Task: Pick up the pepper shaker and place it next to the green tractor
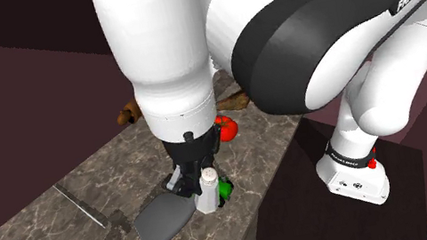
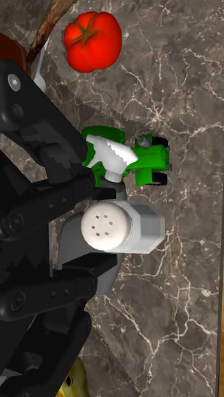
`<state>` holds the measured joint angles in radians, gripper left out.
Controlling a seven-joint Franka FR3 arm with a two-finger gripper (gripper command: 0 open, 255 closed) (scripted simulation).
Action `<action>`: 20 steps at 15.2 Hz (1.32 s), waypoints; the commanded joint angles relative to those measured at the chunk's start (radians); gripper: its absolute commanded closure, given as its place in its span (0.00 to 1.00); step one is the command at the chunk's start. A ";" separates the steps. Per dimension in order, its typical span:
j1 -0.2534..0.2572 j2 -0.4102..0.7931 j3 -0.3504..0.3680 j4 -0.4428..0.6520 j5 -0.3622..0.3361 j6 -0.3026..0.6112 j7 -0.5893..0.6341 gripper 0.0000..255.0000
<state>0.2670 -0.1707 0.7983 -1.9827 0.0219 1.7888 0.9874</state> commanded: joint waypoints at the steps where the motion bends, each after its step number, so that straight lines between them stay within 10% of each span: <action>1: 0.001 0.001 0.003 -0.025 0.000 0.027 0.004 1.00; 20: -0.001 0.106 0.041 -0.205 -0.077 0.277 0.083 1.00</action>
<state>0.2659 -0.0717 0.8371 -2.1775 -0.0495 2.0506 1.0638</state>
